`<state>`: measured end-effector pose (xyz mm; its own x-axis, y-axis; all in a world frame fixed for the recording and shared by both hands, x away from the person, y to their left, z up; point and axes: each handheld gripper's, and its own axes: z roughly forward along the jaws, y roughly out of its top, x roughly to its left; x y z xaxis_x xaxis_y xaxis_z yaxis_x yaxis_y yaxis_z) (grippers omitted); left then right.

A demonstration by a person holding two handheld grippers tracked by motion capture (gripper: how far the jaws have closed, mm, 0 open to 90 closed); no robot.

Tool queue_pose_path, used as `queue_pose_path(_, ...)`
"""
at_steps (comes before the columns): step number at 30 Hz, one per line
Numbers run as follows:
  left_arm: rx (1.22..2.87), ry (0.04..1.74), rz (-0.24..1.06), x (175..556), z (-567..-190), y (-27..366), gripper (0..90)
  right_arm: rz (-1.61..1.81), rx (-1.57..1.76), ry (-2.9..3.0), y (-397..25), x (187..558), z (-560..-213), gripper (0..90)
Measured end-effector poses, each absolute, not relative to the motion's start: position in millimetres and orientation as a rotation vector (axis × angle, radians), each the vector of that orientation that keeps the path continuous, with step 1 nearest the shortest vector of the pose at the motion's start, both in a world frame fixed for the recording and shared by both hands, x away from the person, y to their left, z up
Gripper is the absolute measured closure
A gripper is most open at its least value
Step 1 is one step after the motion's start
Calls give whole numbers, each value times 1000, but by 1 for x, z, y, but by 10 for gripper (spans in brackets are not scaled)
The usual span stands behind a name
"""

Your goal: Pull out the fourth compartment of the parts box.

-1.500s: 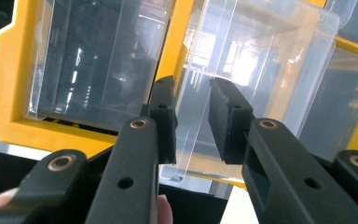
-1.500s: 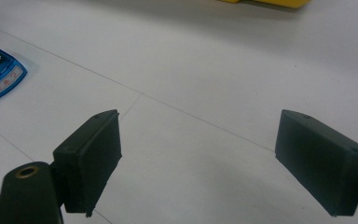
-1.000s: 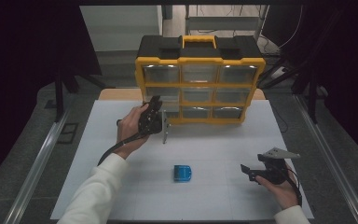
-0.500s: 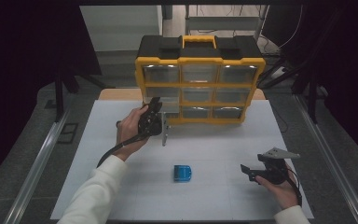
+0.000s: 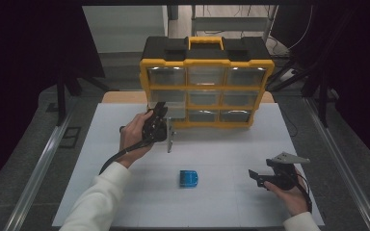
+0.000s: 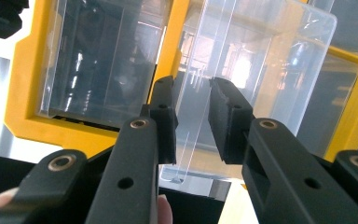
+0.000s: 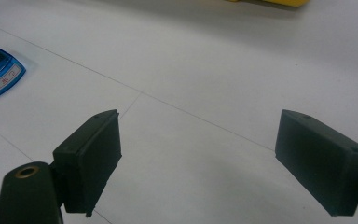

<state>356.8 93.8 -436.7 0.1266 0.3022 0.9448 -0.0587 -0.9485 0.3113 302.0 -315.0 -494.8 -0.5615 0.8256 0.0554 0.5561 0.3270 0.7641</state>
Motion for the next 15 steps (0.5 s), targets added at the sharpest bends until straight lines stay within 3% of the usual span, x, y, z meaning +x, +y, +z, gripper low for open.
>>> queue_pose_path(15, 2128, 228, 1895, 352, -438, 95, 727, 1089, 1218, 2256, -314, 303, -495, 148)
